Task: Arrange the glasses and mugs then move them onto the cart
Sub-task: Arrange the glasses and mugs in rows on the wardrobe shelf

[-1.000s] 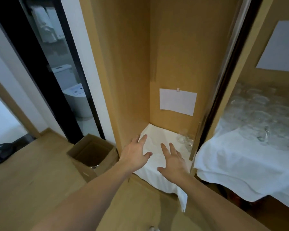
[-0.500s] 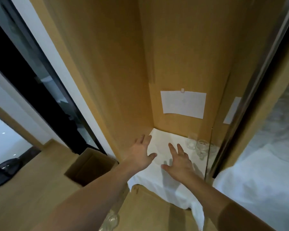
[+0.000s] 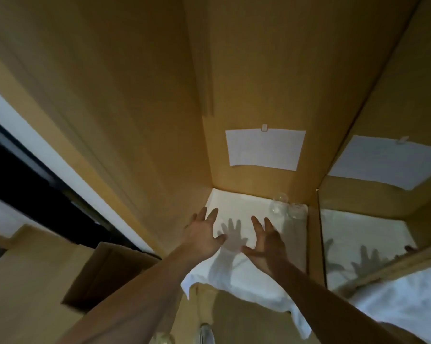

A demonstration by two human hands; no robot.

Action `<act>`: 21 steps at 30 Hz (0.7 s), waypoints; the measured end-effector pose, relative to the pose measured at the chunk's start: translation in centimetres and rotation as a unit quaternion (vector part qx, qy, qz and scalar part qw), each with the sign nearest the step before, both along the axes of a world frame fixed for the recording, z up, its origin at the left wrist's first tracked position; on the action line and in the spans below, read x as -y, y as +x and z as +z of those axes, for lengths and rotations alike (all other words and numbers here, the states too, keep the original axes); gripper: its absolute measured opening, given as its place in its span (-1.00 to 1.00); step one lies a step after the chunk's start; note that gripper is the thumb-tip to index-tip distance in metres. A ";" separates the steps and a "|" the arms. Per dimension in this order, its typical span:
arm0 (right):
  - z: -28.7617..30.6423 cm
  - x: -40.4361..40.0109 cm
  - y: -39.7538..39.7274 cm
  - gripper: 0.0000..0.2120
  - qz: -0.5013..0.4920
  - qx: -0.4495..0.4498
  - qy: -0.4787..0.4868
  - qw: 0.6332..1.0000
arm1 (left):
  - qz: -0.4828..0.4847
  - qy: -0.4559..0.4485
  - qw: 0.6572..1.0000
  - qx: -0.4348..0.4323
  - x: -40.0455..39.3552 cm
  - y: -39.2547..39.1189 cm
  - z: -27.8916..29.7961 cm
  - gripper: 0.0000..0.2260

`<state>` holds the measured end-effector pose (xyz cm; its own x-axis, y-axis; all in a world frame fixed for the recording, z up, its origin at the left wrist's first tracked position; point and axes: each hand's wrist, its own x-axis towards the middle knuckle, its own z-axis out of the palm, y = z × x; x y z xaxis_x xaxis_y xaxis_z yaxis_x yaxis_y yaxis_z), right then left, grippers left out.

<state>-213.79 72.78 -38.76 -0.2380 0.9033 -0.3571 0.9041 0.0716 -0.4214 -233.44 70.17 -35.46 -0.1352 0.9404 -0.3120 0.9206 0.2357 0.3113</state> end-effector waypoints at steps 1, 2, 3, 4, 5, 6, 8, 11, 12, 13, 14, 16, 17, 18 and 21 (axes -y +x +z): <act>-0.3 -0.1 -0.4 -0.09 -0.014 0.005 -0.001 1.000 | -0.007 0.001 1.000 0.003 -0.8 -0.8 -0.3 -0.24; -0.6 0.0 -0.9 -0.10 -0.029 0.009 -0.002 1.000 | -0.013 0.002 1.000 0.008 -1.5 -1.5 -0.6 -0.24; -0.9 0.1 -1.2 -0.11 -0.044 0.013 -0.007 0.999 | -0.017 0.005 1.000 0.017 -2.2 -2.1 -0.8 -0.24; -1.2 0.1 -1.5 -0.11 -0.058 0.018 -0.014 0.998 | -0.018 0.007 0.999 0.029 -2.9 -2.7 -1.1 -0.24; -1.4 0.1 -1.8 -0.11 -0.071 0.025 -0.022 0.997 | -0.020 0.005 0.999 0.042 -3.5 -3.2 -1.5 -0.24; -1.7 0.1 -1.9 -0.11 -0.085 0.031 -0.027 0.996 | -0.024 0.000 0.998 0.052 -4.0 -3.7 -1.9 -0.24; -2.1 0.0 -2.1 -0.11 -0.112 0.034 -0.029 0.993 | -0.036 -0.006 0.997 0.064 -4.8 -4.1 -2.7 -0.23; -2.4 -0.2 -2.3 -0.11 -0.151 0.026 -0.044 0.987 | -0.046 -0.016 0.995 0.085 -5.8 -4.2 -3.7 -0.21; -2.5 -0.3 -2.2 -0.11 -0.159 0.028 -0.046 0.986 | -0.045 -0.023 0.994 0.093 -6.1 -4.1 -4.1 -0.22; -2.7 -0.4 -2.2 -0.11 -0.164 0.032 -0.048 0.985 | -0.045 -0.031 0.993 0.101 -6.5 -4.0 -4.4 -0.22; -2.8 -0.7 -2.1 -0.12 -0.169 0.039 -0.052 0.984 | -0.048 -0.039 0.992 0.107 -7.1 -3.7 -4.8 -0.23; -3.1 -1.6 -1.6 -0.13 -0.181 0.048 -0.062 0.980 | -0.055 -0.053 0.991 0.112 -8.4 -3.1 -5.4 -0.22; -3.4 -2.0 -1.4 -0.13 -0.188 0.047 -0.064 0.979 | -0.057 -0.057 0.990 0.115 -9.1 -2.7 -5.6 -0.22; -3.6 -2.5 -1.1 -0.12 -0.197 0.044 -0.064 0.977 | -0.058 -0.056 0.990 0.116 -9.8 -2.3 -5.7 -0.21; -4.9 -4.2 0.0 -0.13 -0.229 0.023 -0.058 0.971 | -0.068 -0.038 0.990 0.116 -12.1 -0.9 -6.3 -0.20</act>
